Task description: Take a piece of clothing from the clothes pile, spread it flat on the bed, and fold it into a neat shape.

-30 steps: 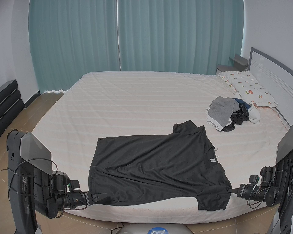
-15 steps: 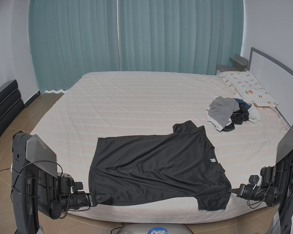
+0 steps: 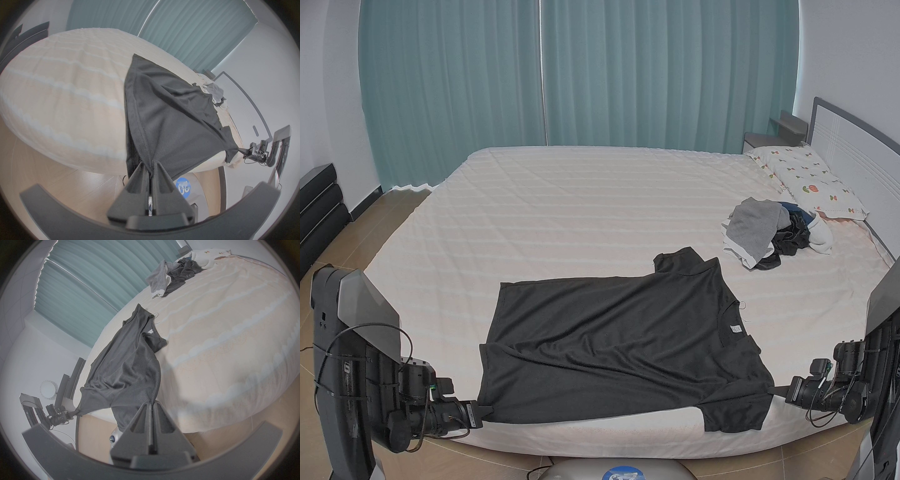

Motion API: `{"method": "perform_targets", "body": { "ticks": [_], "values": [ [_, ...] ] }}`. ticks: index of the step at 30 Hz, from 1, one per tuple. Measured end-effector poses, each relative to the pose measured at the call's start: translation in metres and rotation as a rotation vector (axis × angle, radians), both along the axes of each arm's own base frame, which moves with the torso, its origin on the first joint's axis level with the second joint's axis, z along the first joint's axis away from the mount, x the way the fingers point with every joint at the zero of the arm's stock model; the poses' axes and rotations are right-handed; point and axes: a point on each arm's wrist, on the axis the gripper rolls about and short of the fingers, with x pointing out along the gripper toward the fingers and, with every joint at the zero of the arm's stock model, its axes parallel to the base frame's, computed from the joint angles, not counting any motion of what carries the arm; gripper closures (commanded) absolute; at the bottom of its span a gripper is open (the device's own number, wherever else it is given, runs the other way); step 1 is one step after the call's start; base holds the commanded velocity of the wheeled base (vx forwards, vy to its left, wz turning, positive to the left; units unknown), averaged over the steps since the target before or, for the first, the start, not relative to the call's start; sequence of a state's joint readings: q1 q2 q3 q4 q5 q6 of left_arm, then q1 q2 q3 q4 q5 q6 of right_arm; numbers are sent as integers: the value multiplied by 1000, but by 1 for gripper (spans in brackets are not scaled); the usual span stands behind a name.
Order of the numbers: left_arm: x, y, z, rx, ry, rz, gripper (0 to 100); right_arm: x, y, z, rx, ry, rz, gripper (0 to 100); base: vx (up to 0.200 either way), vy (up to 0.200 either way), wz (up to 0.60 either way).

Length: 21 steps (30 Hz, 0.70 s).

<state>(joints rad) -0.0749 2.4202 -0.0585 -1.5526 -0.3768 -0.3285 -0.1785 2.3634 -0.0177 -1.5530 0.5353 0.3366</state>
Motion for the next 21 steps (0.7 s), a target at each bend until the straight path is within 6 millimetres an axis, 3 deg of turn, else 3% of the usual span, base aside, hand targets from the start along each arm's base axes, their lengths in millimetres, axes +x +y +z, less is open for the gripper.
{"method": "perform_targets", "body": {
  "ticks": [8,21],
  "values": [
    [-5,16,14,20,-40,48,100,-3,-2,2,2,23,-7,100,0,0,0],
    [-14,38,19,160,-53,-5,100,-22,0,12,-68,101,117,100,0,0,0]
  ]
}}
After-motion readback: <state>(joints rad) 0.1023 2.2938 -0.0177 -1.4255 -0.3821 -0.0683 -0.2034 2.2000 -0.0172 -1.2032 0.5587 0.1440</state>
